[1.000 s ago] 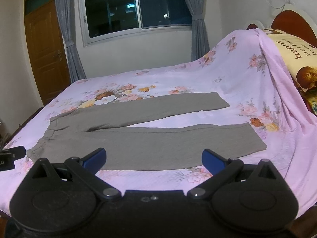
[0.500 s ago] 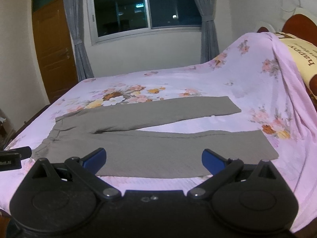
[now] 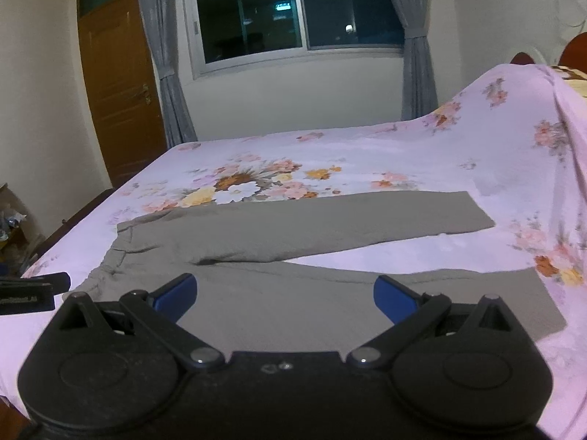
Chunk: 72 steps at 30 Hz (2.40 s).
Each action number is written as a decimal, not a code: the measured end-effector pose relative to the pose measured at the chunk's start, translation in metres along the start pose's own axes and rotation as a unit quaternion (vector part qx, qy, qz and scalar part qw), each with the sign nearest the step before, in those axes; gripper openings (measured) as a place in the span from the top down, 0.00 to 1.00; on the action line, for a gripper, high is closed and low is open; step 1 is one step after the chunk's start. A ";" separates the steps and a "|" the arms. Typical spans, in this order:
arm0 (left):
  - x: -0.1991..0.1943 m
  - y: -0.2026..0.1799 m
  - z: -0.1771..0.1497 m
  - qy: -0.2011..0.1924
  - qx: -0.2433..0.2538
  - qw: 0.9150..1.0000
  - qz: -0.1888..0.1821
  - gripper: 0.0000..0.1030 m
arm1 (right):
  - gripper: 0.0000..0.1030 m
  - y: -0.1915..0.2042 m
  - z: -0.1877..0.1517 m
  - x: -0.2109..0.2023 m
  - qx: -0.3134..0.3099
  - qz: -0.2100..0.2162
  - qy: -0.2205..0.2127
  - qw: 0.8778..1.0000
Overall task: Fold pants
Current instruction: 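Move both tools down toward the waistband of the grey sweatpants, then close the left tool on the waistband while the right tool pinches the waistband edge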
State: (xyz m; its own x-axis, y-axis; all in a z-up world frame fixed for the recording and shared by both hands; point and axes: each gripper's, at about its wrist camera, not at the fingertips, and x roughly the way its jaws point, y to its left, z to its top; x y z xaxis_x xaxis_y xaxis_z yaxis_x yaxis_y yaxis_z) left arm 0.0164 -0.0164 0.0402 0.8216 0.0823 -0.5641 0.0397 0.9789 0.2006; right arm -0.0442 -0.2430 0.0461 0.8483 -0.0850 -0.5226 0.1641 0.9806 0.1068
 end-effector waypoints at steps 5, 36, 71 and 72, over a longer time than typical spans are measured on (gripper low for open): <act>0.035 0.006 0.013 0.009 -0.001 1.000 0.010 0.00 | 0.00 0.009 0.011 0.029 -0.015 0.004 0.001 1.000; 0.331 0.079 0.061 0.109 -0.044 0.992 0.051 0.00 | 0.02 0.087 0.065 0.283 -0.095 0.112 0.041 0.988; 0.454 0.113 0.061 0.088 -0.051 0.990 -0.095 0.68 | 0.38 0.110 0.100 0.498 -0.194 0.146 0.129 0.961; 0.452 0.111 0.062 0.086 -0.044 0.991 -0.095 0.71 | 0.54 0.110 0.099 0.498 -0.191 0.161 0.134 0.959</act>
State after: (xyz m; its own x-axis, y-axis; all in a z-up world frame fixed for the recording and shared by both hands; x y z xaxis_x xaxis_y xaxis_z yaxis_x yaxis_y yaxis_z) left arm 0.4276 0.1181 -0.1426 0.6944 -0.0819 -0.7149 0.1290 0.9916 0.0117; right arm 0.4459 -0.1946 -0.1188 0.6558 0.2314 -0.7186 -0.3241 0.9460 0.0088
